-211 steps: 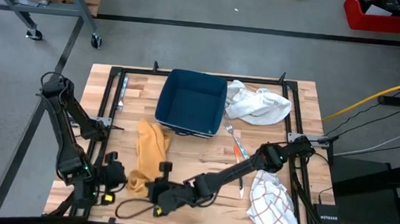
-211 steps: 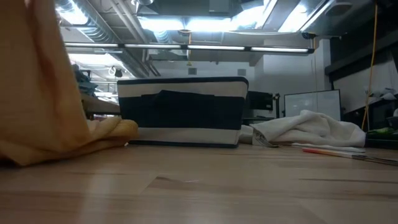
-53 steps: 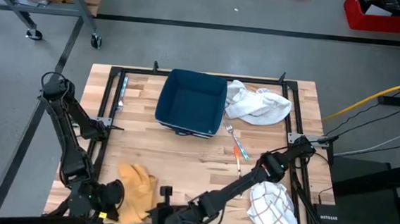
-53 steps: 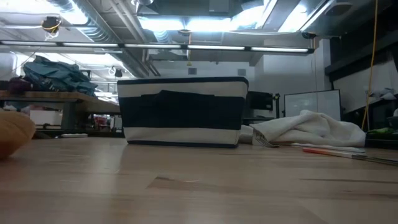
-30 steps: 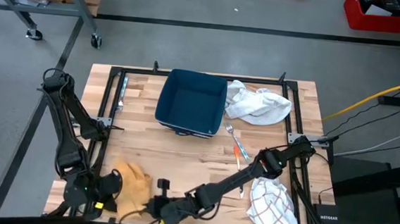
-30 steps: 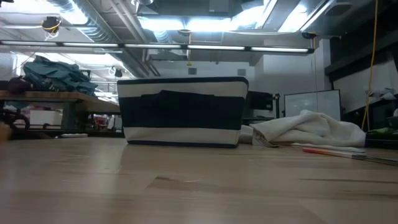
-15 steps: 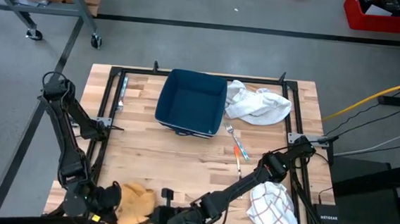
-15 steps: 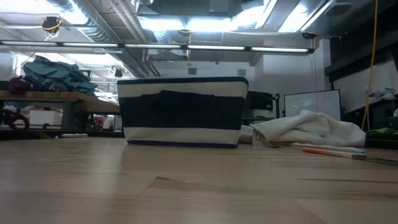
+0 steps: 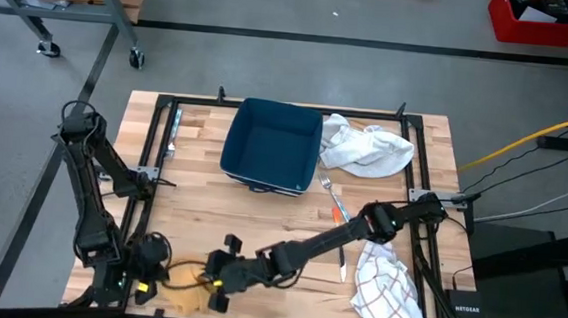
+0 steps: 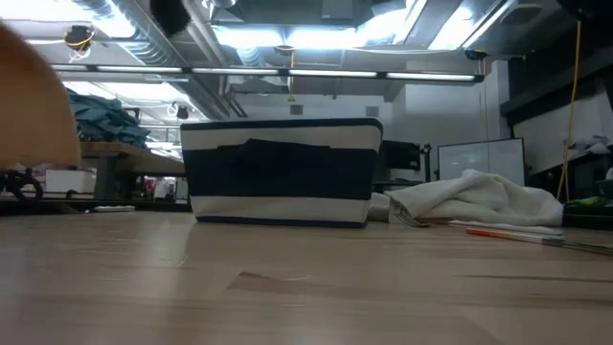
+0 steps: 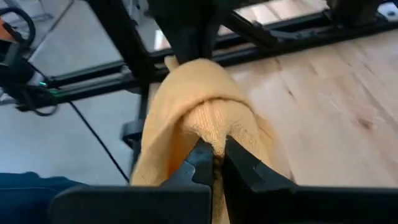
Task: Fold towel
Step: Fold the yellow towel
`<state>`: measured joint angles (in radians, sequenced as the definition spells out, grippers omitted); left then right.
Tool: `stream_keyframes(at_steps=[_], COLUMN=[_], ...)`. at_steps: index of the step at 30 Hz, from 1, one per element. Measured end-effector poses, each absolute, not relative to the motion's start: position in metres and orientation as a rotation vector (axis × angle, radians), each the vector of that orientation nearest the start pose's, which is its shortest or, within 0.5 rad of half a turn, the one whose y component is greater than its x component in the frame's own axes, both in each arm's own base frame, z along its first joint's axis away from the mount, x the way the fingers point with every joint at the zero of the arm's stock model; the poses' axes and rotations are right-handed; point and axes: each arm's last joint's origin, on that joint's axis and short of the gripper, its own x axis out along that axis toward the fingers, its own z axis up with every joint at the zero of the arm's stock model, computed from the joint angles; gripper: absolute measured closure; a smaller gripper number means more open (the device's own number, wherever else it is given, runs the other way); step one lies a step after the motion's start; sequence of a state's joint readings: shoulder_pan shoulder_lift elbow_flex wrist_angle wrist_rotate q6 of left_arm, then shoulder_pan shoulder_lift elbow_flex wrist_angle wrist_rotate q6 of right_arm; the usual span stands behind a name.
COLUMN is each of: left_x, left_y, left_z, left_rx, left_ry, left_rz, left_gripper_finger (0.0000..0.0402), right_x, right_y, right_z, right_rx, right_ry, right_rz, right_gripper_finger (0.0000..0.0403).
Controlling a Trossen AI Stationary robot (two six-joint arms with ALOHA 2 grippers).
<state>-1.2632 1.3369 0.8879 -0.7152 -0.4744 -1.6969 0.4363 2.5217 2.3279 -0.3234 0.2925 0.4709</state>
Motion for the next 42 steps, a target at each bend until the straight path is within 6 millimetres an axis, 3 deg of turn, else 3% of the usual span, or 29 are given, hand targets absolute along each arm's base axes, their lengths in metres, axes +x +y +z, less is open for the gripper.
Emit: stream_keyframes(at_steps=[13,20,24,36,42], left_x=[0.075,0.073,0.073,0.075,0.075], left_y=[-0.213,-0.215,-0.216,-0.222,-0.223], left_z=[0.215,0.203,0.199,0.233,0.241], left_rx=[-0.494,-0.386,-0.422,-0.458,-0.428], left_ry=[1.100,1.201,1.218,1.206,1.199], left_rz=[0.216,0.255,0.307,0.161,0.096], left_gripper_finger=[0.0382,0.0332,0.0317,0.0381,0.0400], right_x=[0.534,0.536,0.537,0.542,0.543], right_y=[0.189,0.183,0.183,0.198,0.197], right_z=[0.191,0.191,0.192,0.211,0.211], right_rx=[0.283,0.264,0.242,0.098,0.103], right_ry=[0.568,0.555,0.539,0.339,0.346], right_rz=[-0.028,-0.066,-0.087,0.079,0.109], right_gripper_finger=[0.0350,0.0318,0.0304,0.0302,0.0301])
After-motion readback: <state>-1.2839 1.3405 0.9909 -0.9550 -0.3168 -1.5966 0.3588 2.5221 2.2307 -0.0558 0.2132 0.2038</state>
